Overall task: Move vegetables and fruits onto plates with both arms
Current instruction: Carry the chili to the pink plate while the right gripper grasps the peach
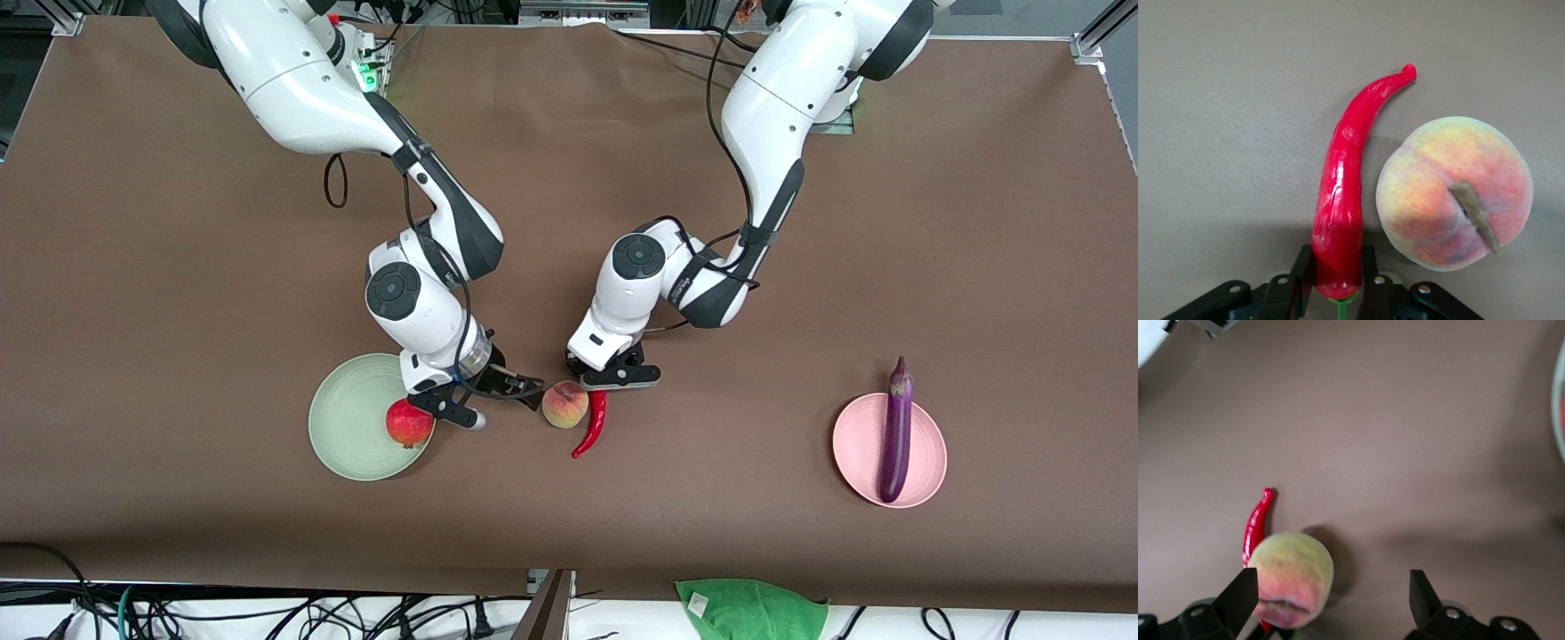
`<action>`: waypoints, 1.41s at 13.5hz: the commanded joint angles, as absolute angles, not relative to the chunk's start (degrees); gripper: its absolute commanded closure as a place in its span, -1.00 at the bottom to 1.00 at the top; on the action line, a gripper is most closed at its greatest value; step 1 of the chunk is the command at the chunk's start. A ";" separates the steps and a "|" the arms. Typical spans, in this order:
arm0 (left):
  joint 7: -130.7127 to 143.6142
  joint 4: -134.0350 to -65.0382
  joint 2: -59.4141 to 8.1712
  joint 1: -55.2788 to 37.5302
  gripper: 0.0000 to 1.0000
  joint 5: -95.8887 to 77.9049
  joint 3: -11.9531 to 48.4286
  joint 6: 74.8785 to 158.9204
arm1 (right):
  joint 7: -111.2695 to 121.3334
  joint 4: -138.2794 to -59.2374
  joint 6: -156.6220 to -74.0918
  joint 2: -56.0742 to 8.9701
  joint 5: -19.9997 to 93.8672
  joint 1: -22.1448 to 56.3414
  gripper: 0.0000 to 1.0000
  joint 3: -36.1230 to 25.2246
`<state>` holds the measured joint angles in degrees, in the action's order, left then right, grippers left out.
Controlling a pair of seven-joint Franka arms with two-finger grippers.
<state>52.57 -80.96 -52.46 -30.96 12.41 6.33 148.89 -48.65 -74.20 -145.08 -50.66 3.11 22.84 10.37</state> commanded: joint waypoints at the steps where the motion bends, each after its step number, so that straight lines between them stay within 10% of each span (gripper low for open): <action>1: 53.09 -81.56 -50.19 -29.10 1.00 13.97 5.80 149.15 | -49.75 -70.22 -150.10 -54.75 2.55 24.34 -1.00 10.37; 14: 11.47 -82.18 -40.43 -0.55 1.00 9.85 7.38 121.47 | -54.15 -67.68 -166.20 -63.63 2.46 35.16 -0.94 2.64; 17: 3.19 -82.53 -40.96 4.82 0.98 8.79 7.38 121.99 | -51.59 -67.68 -165.15 -63.02 2.64 33.49 0.71 2.46; 19: 0.19 -82.44 -41.66 6.06 0.97 7.13 7.30 122.17 | -51.59 -67.68 -161.39 -60.92 2.73 32.70 1.00 2.55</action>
